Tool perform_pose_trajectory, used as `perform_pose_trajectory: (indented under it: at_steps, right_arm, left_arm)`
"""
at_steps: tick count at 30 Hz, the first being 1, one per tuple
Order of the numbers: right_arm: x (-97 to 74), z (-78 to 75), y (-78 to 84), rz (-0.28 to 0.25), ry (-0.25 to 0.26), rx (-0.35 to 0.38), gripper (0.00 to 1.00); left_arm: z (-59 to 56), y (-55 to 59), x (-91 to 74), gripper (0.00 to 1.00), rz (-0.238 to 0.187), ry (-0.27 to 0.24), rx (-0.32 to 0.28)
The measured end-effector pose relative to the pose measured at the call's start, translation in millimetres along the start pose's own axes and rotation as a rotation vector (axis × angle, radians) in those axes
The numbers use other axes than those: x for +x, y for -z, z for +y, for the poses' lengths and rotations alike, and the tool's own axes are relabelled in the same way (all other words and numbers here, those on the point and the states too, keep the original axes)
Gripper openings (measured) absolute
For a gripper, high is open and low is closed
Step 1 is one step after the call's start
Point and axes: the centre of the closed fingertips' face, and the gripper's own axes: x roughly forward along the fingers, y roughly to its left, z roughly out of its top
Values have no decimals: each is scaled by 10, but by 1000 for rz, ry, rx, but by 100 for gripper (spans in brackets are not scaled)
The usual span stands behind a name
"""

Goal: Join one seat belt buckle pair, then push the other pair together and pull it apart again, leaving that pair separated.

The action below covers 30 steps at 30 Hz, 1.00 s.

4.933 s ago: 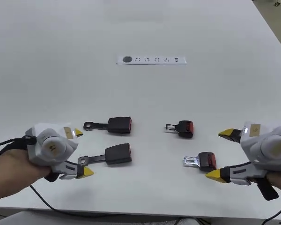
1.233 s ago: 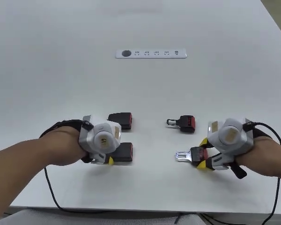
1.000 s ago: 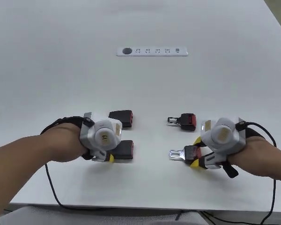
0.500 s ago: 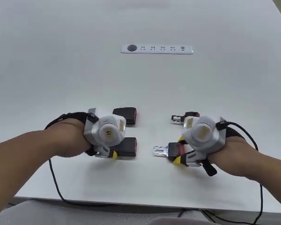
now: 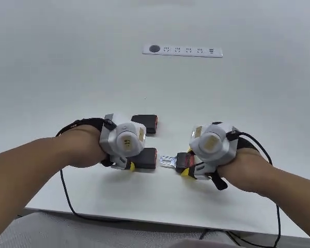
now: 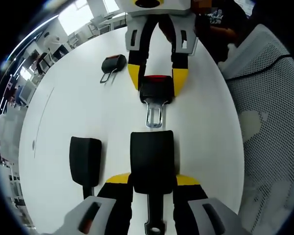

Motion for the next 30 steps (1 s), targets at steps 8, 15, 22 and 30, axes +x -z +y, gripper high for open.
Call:
perform_pose_trajectory:
  at_steps: [8,15,22,30]
  right_arm:
    - [43,22,-66,-8,-13,-17,36]
    - [41,23,-88,-8,5,-50,36]
    - [88,36,-186,-29,9,-77,36]
    - [98,46,-201,-44,8,-81,35]
  left_arm:
    - [-8,-10,5,32,3,1,4]
    - [-5,-9,6,32,-1,5,6]
    - [-9,-19,10,32,5,17,25]
    - [-14,-22,10,32,-6,23,43]
